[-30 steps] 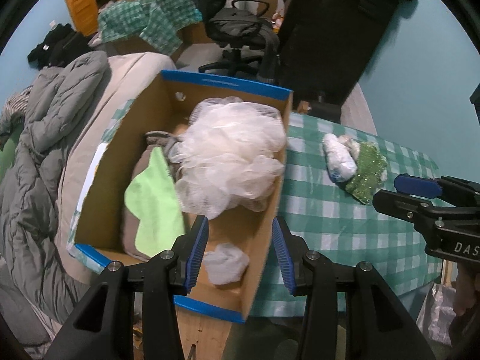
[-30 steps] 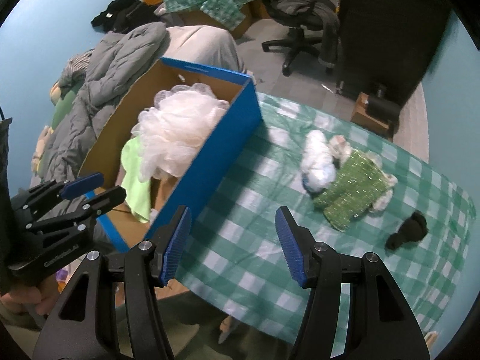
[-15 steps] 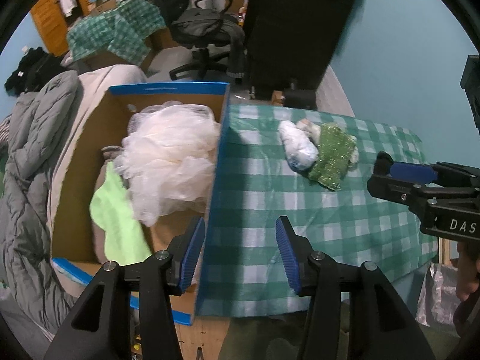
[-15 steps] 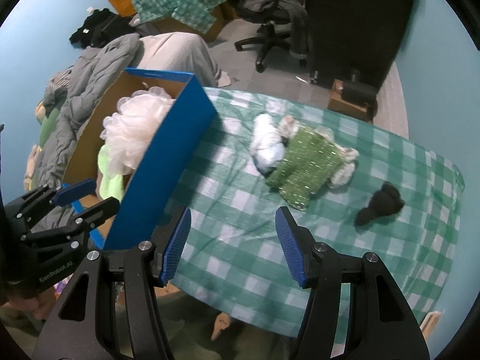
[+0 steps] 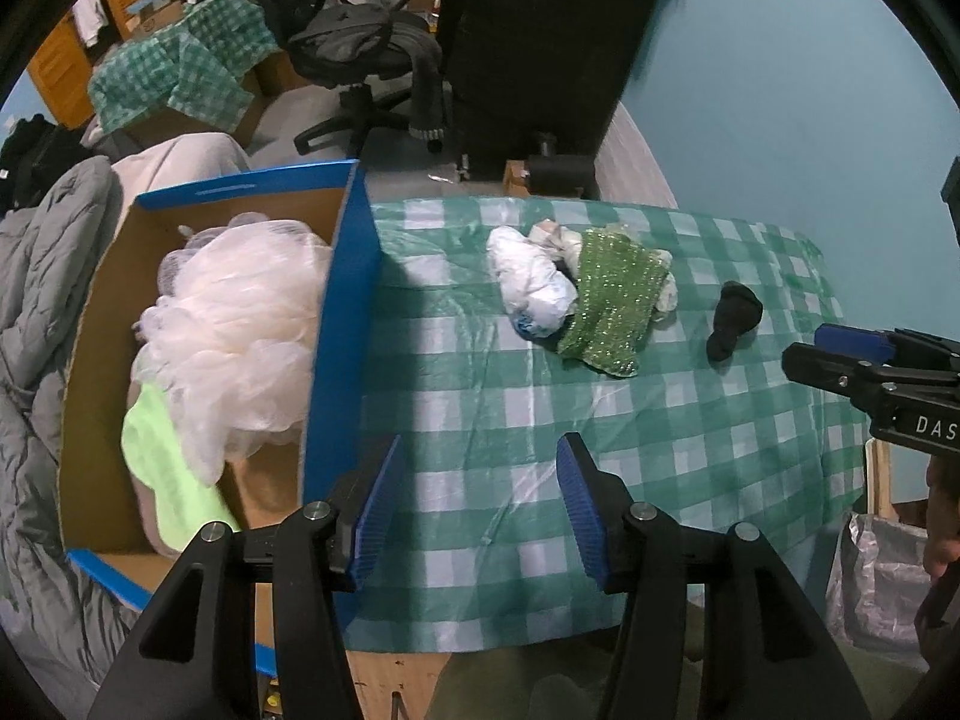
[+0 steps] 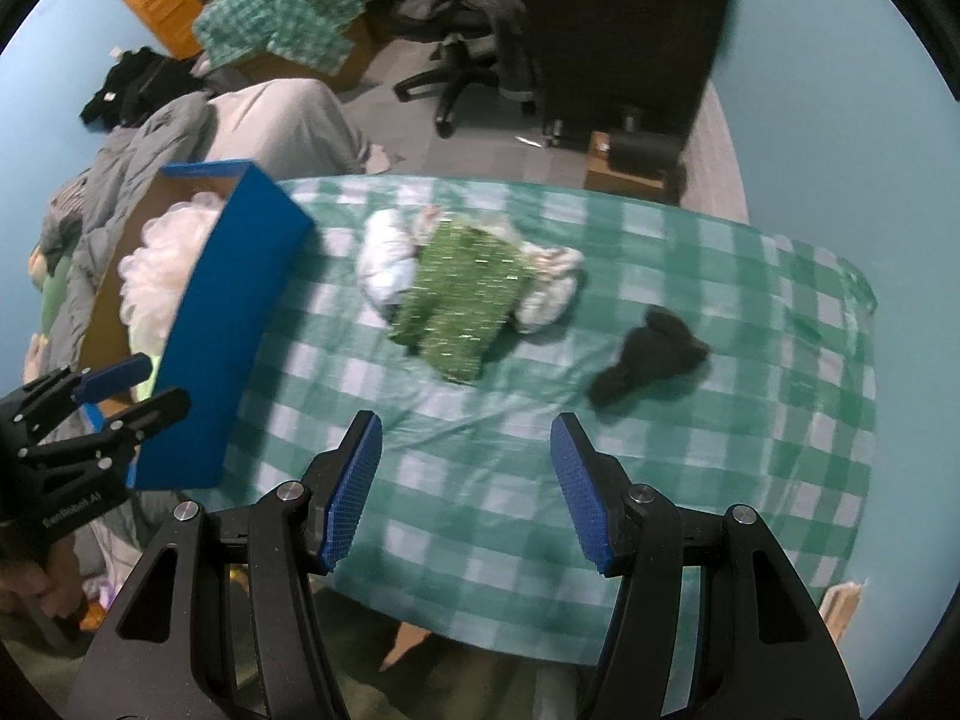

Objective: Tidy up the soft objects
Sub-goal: 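Move both grippers back over the table toward the black sock, then grasp the black sock with the right gripper while the left grasps the white bundle, then carry the white bundle in the left gripper while the right carries the black sock to the box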

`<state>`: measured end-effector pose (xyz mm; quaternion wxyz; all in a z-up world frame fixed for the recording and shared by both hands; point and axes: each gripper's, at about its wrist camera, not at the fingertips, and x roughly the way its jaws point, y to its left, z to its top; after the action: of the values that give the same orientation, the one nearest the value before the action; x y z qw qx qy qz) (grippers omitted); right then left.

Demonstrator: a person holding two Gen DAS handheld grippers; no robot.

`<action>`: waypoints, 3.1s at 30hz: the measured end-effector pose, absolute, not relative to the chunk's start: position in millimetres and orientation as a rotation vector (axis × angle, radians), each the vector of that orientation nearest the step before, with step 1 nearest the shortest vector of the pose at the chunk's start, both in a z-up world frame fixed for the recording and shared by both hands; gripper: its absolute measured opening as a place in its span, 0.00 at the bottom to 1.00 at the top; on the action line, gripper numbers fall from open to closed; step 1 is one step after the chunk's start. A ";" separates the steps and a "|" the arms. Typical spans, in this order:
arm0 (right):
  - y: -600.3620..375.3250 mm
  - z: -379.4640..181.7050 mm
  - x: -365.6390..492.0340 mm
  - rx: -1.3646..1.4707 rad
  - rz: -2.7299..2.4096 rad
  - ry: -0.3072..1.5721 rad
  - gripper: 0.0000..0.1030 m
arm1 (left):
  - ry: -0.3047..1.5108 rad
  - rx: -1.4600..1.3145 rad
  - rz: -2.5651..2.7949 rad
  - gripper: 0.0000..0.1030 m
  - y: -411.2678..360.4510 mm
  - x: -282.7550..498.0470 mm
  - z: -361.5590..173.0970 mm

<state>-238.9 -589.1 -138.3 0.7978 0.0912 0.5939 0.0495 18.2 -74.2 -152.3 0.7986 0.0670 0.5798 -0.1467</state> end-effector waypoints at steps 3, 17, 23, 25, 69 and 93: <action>-604.5 -142.9 -240.0 0.206 0.075 1.280 0.58 | 1.258 0.148 -0.326 0.54 -82.6 24.5 -157.4; -661.9 -176.3 -235.7 0.243 -0.036 1.333 0.58 | 1.308 0.183 -0.361 0.57 -121.3 53.9 -186.3; -675.4 -190.1 -226.7 0.262 -0.061 1.350 0.58 | 1.313 0.168 -0.347 0.63 -125.1 72.2 -194.8; -678.9 -196.4 -221.8 0.272 -0.066 1.360 0.61 | 1.318 0.162 -0.341 0.64 -125.0 77.9 -197.7; -676.5 -266.5 -178.8 0.200 -0.164 1.447 0.39 | 1.451 0.115 -0.262 0.76 -155.3 167.6 -273.4; -658.1 -246.9 -202.5 0.162 -0.055 1.411 0.36 | 1.397 0.230 -0.349 0.39 -146.2 126.4 -267.9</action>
<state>-202.5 -658.1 -246.9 0.7579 0.0743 0.6477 -0.0250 126.4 -146.2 -267.9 0.7459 0.1051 0.6381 -0.1593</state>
